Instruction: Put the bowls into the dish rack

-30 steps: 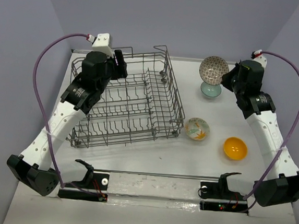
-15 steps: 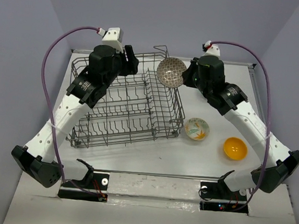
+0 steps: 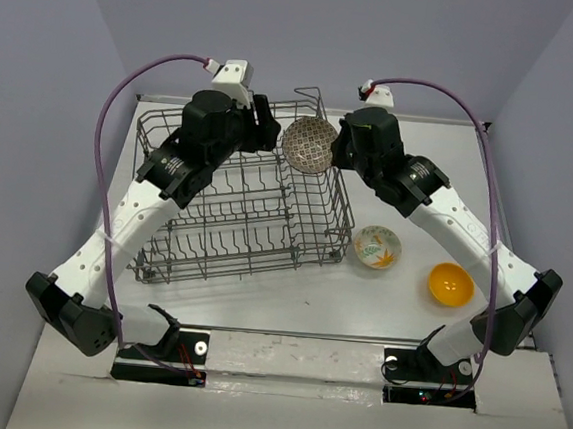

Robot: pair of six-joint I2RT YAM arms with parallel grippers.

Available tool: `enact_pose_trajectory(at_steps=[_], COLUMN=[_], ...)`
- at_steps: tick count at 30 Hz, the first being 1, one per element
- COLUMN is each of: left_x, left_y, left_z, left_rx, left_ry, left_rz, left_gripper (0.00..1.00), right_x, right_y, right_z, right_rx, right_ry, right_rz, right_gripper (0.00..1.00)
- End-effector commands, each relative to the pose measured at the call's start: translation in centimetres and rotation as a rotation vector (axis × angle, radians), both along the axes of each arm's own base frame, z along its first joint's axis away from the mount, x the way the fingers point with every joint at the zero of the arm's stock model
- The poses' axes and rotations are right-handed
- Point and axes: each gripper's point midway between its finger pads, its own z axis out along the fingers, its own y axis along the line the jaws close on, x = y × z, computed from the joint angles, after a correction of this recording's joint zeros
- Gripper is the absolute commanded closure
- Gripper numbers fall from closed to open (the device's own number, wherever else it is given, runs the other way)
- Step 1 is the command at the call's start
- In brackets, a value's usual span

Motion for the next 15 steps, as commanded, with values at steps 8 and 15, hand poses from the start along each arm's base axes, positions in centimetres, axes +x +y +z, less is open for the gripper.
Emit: enact_pose_trajectory(at_steps=[8,15], left_x=[-0.3,0.0], left_y=[-2.5,-3.5], left_z=[-3.2,-5.0], left_rx=[0.015,0.035], left_ry=[0.054,0.088], left_rz=[-0.060,-0.063], left_gripper=[0.34,0.35], right_x=[0.8,0.7], right_y=[2.0,2.5], right_z=[5.2,5.2], right_rx=[0.107,0.110], right_ry=[-0.132,-0.133], right_rz=[0.001,0.011], right_gripper=[0.99,0.99])
